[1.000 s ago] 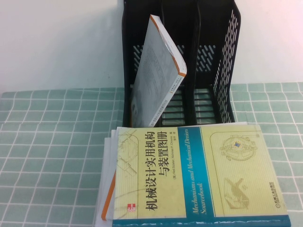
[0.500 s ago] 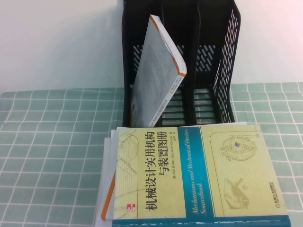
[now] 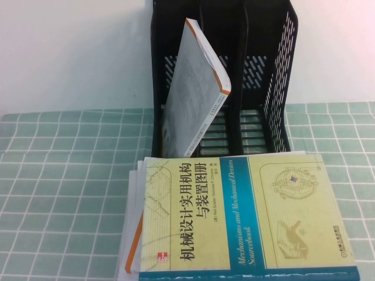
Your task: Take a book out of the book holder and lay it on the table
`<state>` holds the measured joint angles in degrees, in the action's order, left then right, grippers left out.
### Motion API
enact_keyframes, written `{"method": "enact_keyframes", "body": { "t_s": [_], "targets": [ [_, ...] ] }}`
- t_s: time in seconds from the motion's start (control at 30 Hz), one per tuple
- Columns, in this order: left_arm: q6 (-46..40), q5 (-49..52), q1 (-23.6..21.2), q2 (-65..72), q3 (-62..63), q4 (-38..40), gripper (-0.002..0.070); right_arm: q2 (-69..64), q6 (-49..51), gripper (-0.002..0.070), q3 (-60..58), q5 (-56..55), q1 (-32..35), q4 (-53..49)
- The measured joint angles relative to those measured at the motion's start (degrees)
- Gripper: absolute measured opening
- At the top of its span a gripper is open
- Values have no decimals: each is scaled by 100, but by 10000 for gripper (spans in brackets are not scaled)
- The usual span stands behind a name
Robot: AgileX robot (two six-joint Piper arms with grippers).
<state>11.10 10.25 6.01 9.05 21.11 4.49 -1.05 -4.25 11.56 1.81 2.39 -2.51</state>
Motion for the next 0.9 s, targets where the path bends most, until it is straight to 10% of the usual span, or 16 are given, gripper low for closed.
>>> {"method": "enact_keyframes", "body": {
  "t_s": [0.63, 0.9],
  "targets": [
    [-152, -136, 66, 2763, 1643, 59, -3, -2383, 172, -2, 600, -688, -161, -348],
    [-495, -685, 946, 3649, 2007, 20, -3, -3435, 2552, -2, 602, -2751, -908, -3210]
  ]
}}
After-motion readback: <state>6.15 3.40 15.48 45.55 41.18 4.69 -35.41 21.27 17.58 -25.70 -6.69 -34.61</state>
